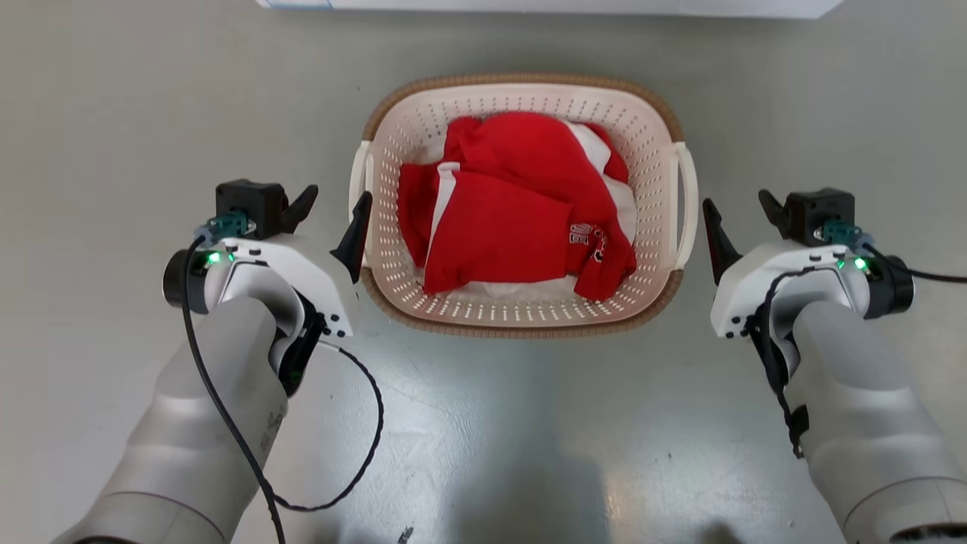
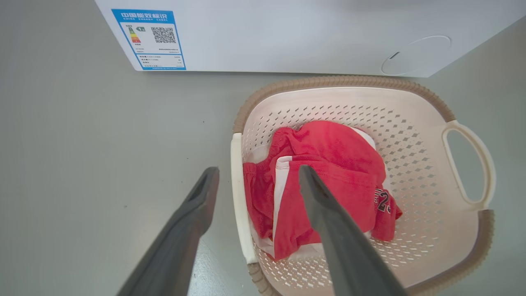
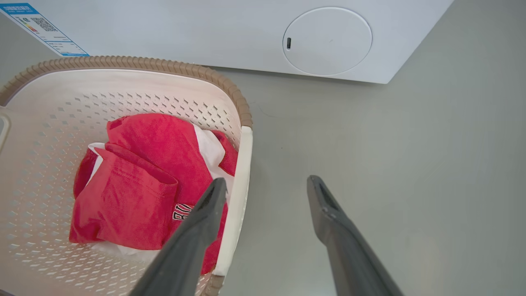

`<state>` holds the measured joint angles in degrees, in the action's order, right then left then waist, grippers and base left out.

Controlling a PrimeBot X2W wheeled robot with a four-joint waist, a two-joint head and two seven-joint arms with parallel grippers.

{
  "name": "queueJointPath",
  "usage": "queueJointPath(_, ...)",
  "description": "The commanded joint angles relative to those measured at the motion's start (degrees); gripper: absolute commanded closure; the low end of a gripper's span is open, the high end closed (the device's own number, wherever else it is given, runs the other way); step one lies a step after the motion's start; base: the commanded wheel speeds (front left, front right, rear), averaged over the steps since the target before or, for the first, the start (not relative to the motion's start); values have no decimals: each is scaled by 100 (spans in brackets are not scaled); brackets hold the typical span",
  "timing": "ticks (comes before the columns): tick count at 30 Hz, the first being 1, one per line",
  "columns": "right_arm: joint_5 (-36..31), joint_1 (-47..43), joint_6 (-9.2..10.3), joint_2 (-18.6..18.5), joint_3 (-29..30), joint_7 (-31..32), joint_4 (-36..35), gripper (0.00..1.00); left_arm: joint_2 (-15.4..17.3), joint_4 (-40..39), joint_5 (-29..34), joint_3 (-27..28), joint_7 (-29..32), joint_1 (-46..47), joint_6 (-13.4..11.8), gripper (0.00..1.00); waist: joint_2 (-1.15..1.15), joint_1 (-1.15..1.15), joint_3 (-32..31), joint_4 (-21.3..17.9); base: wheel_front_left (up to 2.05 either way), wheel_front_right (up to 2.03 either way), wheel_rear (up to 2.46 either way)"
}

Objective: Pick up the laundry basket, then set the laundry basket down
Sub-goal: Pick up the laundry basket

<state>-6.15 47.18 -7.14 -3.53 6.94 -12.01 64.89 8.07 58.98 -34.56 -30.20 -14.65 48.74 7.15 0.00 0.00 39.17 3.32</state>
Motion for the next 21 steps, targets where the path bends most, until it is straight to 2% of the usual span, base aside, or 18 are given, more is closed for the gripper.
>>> queueJointPath(1,-45,32,-35,65,-117,-101,1,0,214,-16,-38,58,-35,125,34,0,0,0,143,11,0,0,0)
queueJointPath(21,83,424,-35,65,-361,-286,370,0,195,100,-334,-377,-35,555,34,0,0,0,622,114,0,0,0)
